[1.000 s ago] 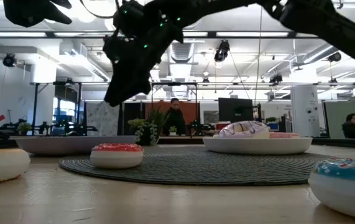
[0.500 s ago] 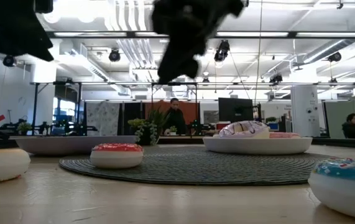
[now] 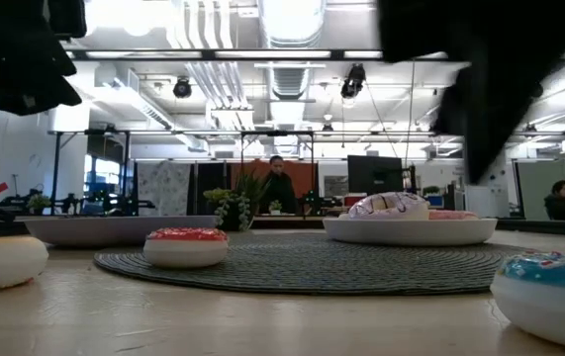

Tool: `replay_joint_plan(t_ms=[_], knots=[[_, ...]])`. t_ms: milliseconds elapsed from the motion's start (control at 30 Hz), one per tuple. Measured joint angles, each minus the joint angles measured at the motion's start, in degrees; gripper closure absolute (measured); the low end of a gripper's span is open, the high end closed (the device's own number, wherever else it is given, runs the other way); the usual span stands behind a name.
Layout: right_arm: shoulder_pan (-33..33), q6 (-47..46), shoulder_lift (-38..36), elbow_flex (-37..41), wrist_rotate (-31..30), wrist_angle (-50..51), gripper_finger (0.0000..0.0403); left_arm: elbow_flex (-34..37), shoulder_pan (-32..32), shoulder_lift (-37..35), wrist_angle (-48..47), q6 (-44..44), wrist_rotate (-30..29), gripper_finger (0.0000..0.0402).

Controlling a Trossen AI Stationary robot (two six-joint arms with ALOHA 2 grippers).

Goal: Pick & Place donuts
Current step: Put the small blue donut on the purple plate

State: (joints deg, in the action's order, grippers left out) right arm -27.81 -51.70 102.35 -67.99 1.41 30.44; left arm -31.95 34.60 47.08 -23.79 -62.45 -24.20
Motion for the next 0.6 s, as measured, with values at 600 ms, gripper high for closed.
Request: replay_joint_plan(t_ms=[600], knots=[[-7.6, -6.4, 7.2, -1.4, -8.3, -9.9, 0.0215, 0.3, 0.0, 0.5, -0.2, 0.0, 0.3, 0.0276]])
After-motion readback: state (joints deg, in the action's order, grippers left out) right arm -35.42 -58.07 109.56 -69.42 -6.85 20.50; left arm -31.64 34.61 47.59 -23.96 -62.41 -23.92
